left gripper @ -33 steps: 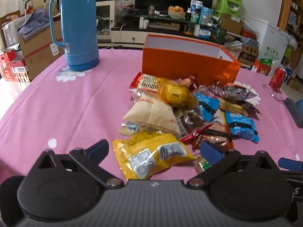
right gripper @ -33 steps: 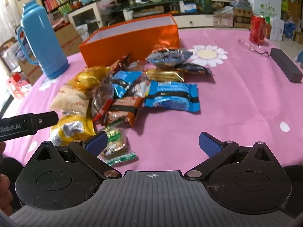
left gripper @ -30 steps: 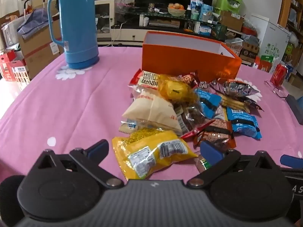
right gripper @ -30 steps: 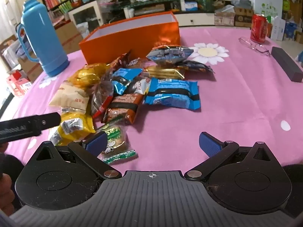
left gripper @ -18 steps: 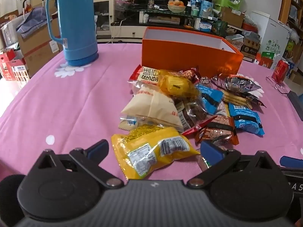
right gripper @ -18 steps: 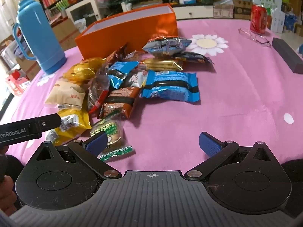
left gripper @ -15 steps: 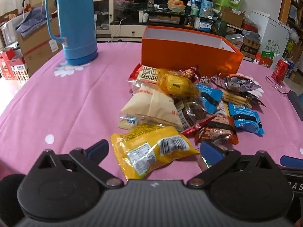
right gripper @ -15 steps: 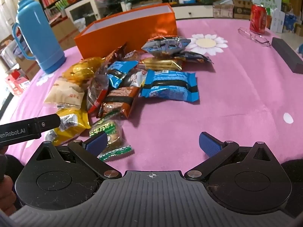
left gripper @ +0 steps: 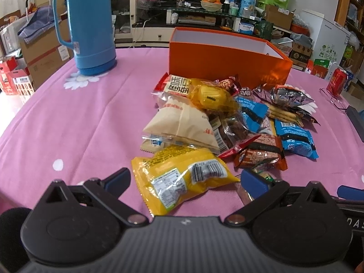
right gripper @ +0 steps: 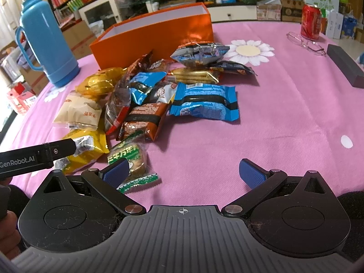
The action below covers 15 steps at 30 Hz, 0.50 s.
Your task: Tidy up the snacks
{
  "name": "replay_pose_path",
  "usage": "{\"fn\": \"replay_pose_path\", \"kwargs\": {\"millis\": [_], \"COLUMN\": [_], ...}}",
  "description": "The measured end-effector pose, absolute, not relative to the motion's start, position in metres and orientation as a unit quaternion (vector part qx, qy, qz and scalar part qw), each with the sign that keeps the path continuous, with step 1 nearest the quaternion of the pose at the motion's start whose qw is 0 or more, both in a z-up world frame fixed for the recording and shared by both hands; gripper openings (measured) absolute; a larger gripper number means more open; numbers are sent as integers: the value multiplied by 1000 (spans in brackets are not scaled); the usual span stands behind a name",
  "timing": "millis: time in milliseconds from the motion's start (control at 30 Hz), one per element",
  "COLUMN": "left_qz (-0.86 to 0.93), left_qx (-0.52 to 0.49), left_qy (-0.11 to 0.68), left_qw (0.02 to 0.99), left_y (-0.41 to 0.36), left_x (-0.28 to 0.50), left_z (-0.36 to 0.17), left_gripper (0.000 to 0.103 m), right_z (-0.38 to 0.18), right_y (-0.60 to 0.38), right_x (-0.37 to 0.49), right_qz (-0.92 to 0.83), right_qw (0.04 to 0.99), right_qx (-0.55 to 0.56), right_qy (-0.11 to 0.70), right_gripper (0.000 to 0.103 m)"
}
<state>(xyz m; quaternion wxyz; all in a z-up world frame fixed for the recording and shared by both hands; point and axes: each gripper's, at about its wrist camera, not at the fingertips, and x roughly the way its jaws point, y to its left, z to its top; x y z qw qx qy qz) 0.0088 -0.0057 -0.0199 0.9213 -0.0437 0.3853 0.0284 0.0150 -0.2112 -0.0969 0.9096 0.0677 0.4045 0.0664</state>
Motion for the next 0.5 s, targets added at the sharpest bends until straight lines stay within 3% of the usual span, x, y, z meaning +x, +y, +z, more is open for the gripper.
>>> {"fn": "replay_pose_path", "kwargs": {"millis": [500], "left_qz": [27], "left_qx": [-42], "left_qy": [392], "left_qw": [919], "left_y": [-7], "left_x": [10], "left_z": [-23], "left_gripper": [102], "right_z": [-99], "right_y": [-207], "right_x": [15], "right_qz": [74], "right_qw": [907], "right_qx": [61], "right_qy": [410], "right_gripper": [93]}}
